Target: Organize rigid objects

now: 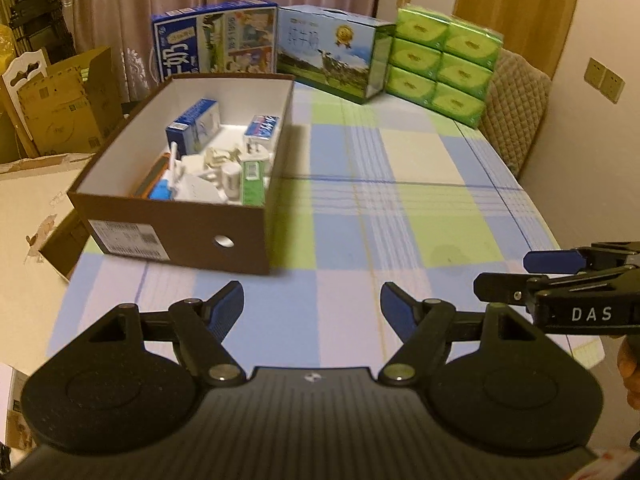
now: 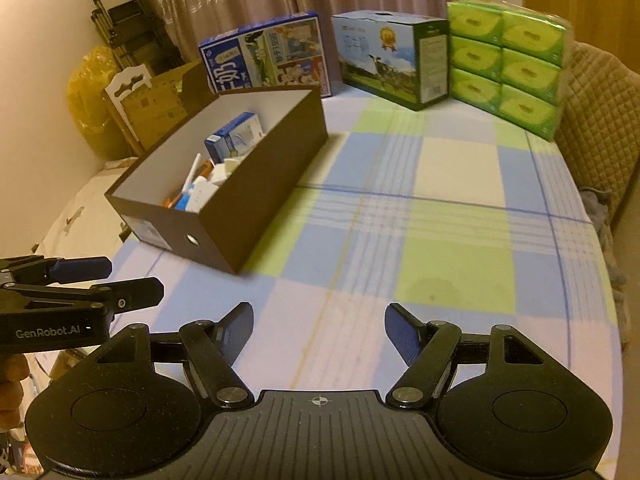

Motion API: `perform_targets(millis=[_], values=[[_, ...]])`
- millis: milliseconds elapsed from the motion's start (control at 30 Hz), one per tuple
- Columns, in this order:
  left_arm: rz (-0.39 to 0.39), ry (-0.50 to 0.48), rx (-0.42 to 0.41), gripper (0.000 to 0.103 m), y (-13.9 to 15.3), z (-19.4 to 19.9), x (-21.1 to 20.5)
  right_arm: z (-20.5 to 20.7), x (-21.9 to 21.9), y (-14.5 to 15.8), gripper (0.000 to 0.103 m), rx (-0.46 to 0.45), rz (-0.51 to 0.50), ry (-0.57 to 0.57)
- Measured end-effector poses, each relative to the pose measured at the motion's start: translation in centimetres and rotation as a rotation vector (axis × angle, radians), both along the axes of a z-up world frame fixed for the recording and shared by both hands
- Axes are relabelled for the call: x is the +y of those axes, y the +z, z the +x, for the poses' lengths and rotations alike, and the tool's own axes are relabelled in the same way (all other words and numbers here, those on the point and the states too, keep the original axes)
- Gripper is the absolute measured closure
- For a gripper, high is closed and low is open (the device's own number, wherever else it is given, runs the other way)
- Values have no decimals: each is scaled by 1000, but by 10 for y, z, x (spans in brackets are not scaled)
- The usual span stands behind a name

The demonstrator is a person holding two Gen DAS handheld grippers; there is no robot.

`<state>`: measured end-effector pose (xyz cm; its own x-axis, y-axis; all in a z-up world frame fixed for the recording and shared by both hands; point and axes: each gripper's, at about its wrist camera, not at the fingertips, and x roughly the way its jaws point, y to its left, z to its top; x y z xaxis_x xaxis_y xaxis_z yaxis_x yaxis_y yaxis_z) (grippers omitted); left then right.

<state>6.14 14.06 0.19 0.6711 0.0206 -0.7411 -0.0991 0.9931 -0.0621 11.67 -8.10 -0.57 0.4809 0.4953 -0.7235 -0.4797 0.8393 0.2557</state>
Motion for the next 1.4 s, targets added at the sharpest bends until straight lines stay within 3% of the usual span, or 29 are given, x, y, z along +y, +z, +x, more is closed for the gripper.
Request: perform_targets(millis=[600, 1400], values=[[1, -39, 1, 31, -2, -43, -54, -50, -58, -1, 33, -7, -5, -46], [12, -66, -23, 31, 3, -69, -75, -83, -84, 1, 33, -17, 5, -87]])
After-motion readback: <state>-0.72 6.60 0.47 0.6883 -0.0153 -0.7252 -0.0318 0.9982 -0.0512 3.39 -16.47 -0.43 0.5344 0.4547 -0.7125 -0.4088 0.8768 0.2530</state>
